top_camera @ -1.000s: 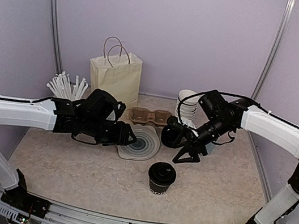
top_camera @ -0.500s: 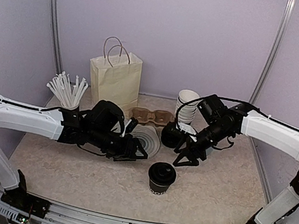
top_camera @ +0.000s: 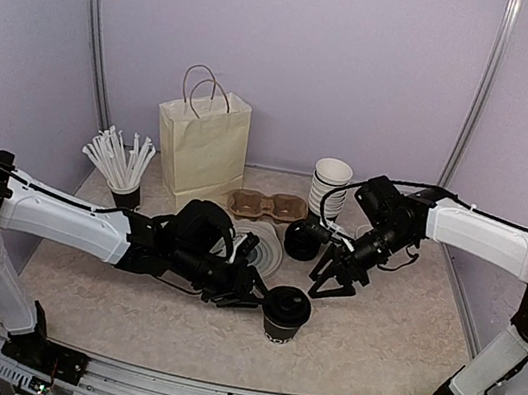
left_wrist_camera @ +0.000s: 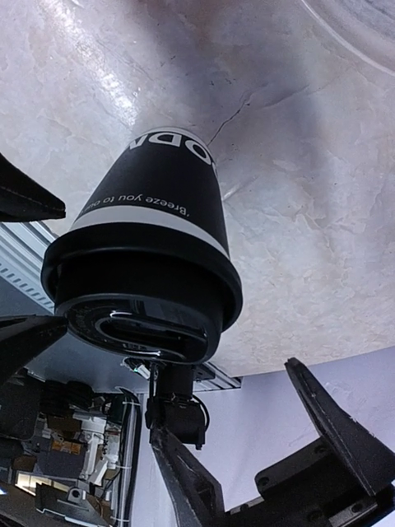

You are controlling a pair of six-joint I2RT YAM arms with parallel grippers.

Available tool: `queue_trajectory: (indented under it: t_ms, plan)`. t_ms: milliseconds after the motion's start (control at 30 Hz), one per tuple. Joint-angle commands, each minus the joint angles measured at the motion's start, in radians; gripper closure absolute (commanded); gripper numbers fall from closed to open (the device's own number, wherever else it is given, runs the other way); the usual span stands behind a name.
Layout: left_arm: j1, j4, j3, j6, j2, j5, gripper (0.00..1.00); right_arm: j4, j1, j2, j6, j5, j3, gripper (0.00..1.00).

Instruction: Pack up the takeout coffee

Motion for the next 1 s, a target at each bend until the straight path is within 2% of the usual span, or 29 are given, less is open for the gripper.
queue_trajectory:
  t_ms: [0,467,800,967]
  plan:
    - [0.016,0.035,-0.022,-0.020,0.006,-0.001,0.63,-0.008,0.042,0.047,0.009,-0.017,0.028,0.28]
    - [0.028,0.059,-0.016,-0.027,0.060,0.019,0.68,0.010,0.124,0.094,0.005,0.061,0.014,0.25]
    - [0.020,-0.028,-0.061,-0.036,0.110,0.005,0.73,0.054,0.138,0.149,0.045,0.164,-0.046,0.28]
    - [-0.007,-0.187,-0.038,0.009,0.176,-0.068,0.76,0.065,0.139,0.176,0.052,0.169,-0.084,0.33]
